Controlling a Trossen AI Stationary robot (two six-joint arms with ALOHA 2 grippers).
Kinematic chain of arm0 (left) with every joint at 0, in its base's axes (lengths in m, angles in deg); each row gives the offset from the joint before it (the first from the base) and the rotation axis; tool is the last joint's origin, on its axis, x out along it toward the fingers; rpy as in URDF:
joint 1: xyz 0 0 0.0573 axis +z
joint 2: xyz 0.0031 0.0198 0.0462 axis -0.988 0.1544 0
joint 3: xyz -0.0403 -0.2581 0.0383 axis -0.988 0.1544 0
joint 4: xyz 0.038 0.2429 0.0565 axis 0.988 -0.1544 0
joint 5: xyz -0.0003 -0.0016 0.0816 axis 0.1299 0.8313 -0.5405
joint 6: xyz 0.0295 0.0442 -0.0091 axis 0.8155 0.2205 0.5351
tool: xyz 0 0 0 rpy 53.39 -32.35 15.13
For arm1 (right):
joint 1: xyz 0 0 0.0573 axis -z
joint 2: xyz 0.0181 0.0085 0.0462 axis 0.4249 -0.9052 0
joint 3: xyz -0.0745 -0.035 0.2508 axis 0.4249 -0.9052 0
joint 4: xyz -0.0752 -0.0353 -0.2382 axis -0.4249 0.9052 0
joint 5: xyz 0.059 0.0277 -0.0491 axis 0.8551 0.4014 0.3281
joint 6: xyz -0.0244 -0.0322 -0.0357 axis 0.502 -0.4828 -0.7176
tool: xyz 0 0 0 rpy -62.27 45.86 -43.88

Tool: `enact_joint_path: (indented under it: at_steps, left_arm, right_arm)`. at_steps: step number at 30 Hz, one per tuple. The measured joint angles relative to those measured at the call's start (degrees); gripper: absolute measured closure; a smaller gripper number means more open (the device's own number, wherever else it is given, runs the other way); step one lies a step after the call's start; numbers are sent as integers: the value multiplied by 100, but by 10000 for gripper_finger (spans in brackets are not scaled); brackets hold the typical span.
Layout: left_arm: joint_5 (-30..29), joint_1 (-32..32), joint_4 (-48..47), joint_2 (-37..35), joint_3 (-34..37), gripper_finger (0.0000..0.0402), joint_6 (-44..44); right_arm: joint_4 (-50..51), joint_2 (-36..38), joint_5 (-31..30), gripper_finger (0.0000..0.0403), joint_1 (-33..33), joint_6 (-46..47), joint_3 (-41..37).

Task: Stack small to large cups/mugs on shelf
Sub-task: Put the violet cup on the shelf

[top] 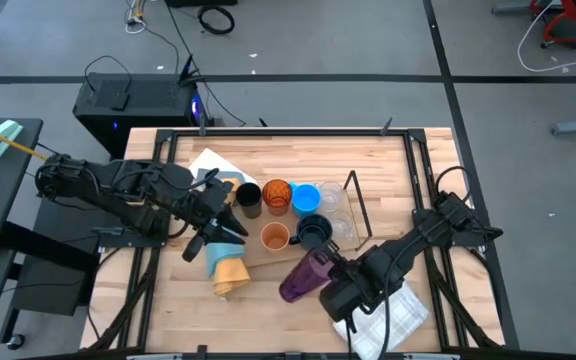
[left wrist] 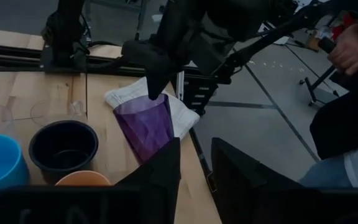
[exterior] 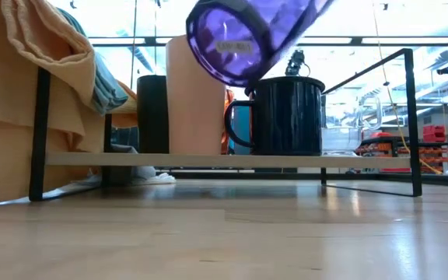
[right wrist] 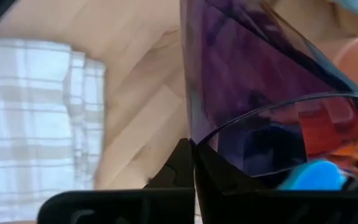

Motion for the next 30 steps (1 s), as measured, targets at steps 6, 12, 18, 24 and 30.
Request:
enact_joint_path:
  at_steps: [6, 12, 18, 24, 30]
  left_arm:
    - [63, 0, 8, 0, 0, 304, -2]
    - [66, 0, 4, 0, 0, 303, 2]
    - [67, 0, 6, 0, 0, 302, -2]
    - [66, 0, 8, 0, 0, 304, -2]
    - [68, 0, 6, 0, 0, 302, -2]
  right_arm:
    - [-1, -19, -678, 403, -388, -926, 2]
    - [-2, -42, -968, 403, -434, -1715, 2]
    - [-6, -37, -691, 403, -201, -1717, -555]
    - [7, -44, -227, 403, -211, -1516, -1335]
    - [-4, -44, 67, 403, -208, -1276, -1585]
